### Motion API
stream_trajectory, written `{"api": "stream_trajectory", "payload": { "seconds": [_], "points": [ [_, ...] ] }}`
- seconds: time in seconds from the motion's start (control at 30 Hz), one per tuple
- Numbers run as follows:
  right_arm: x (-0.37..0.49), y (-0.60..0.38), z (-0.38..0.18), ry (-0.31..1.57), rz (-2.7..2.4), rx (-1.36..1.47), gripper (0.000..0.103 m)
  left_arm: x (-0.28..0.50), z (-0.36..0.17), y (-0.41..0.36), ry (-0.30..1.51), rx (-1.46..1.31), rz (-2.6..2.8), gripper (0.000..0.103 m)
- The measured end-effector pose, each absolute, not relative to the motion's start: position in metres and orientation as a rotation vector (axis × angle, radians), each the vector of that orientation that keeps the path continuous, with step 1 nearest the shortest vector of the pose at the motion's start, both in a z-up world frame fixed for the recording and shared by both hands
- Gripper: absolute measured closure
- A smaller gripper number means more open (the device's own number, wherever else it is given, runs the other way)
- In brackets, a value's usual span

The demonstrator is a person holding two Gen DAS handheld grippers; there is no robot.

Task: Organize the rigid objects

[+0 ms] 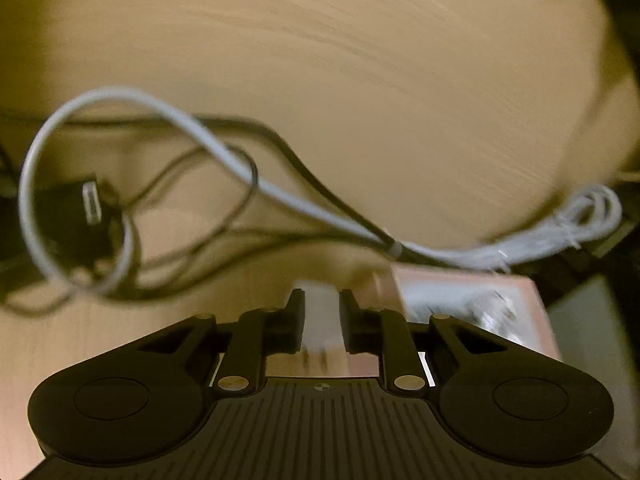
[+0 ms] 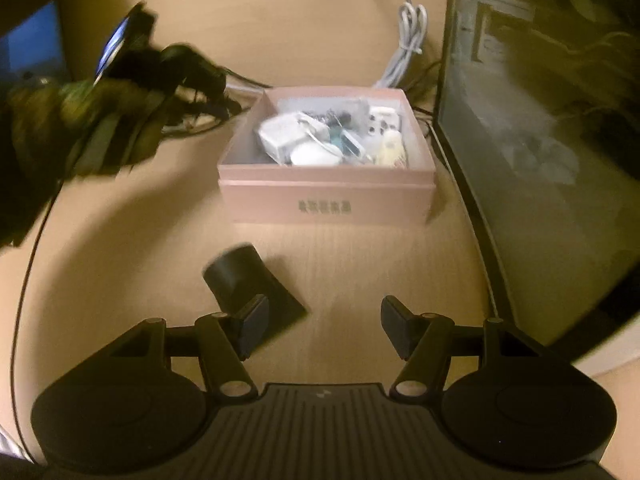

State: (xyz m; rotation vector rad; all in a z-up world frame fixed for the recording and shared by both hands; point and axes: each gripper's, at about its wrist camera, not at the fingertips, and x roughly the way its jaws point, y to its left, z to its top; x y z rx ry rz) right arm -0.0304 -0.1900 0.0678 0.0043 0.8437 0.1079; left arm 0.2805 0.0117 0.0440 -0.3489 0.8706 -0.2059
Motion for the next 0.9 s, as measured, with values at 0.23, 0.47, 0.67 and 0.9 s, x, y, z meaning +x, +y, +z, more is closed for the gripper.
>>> {"api": "stream_trajectory", "payload": {
  "seconds": [0.23, 0.47, 0.67, 0.9],
  "points": [
    [-0.033, -0.206, 0.054, 0.896, 0.061, 0.065, 0.04, 0.309, 0.024, 0.0, 0.91, -0.297, -0.209, 0.079],
    [-0.023, -0.205, 0.048, 0.917, 0.084, 0.057, 0.04, 0.289, 0.025, 0.003, 0.93, -0.202, -0.319, 0.08],
    [-0.013, -0.195, 0.048, 0.918, 0.144, 0.03, 0.04, 0.226, 0.02, 0.001, 0.944, -0.108, -0.38, 0.081],
    [-0.004, -0.172, 0.05, 0.896, 0.221, -0.016, 0.04, 0.152, 0.021, 0.025, 0.976, -0.215, -0.398, 0.082]
  ]
}}
